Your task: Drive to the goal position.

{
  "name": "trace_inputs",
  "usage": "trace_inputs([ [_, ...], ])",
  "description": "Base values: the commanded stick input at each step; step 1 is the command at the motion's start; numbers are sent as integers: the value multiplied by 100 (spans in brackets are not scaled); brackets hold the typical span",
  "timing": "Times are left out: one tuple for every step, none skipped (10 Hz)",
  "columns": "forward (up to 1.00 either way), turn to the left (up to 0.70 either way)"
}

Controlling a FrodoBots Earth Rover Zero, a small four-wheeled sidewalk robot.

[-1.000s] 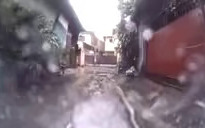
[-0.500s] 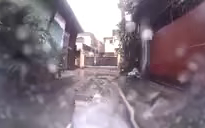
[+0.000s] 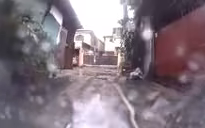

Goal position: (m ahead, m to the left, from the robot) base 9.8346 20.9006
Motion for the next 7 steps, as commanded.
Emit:
trace_inputs([
  [70, 0],
  [70, 0],
  [70, 0],
  [70, 0],
  [70, 0],
  [70, 0],
  [70, 0],
])
